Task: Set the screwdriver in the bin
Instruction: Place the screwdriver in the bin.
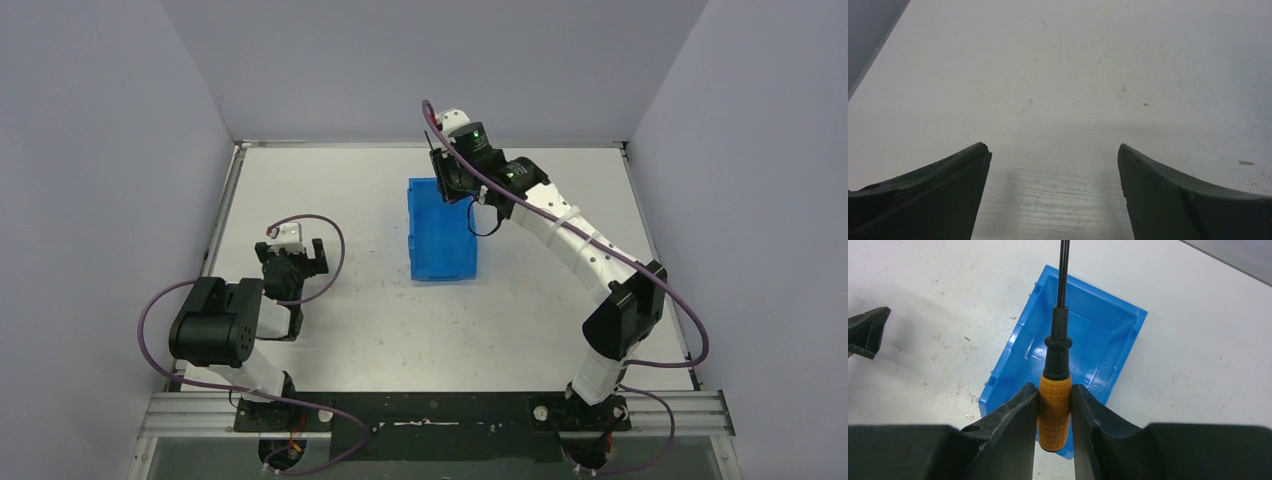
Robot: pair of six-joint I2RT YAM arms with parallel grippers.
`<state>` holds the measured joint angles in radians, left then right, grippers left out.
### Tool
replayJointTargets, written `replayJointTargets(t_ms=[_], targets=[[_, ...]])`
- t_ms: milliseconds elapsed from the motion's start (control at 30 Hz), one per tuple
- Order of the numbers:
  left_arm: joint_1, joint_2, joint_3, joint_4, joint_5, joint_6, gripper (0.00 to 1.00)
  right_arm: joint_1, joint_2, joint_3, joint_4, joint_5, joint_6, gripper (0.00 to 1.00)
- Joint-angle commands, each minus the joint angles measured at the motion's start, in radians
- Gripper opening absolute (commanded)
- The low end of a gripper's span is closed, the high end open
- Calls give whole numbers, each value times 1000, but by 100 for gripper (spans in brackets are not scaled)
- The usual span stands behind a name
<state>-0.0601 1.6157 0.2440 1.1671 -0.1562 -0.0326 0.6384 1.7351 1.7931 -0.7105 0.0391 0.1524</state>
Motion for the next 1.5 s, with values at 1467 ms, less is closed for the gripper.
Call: replayJointTargets(t_ms=[1467], targets=[[-1,-6,11,43,3,0,97,51,165,-376,372,44,-152,51]])
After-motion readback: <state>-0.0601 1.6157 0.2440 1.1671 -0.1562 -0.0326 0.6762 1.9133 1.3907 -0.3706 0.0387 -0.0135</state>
